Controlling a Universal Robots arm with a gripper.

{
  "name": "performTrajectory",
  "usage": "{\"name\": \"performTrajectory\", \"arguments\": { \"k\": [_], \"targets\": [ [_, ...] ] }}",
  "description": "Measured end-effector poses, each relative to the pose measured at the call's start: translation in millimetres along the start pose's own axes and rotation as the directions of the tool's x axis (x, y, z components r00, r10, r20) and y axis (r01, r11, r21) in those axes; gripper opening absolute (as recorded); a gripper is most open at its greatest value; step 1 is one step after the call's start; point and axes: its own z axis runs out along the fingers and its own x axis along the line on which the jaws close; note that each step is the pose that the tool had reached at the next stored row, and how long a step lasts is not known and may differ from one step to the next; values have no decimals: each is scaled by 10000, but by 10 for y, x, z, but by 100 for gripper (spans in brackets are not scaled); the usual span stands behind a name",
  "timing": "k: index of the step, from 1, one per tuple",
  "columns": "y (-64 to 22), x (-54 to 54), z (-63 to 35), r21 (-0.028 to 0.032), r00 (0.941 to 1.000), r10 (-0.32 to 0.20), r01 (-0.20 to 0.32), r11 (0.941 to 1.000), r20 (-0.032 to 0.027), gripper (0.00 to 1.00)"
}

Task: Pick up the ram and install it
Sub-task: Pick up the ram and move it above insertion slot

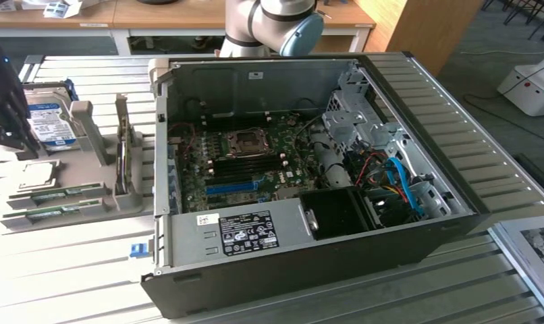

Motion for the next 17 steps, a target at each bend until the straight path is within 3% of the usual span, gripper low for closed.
{"name": "performTrajectory", "arguments": {
  "k": [17],
  "targets": [
    [-8,5,242,0,10000,0,0,10000,-1,24]
  ]
}}
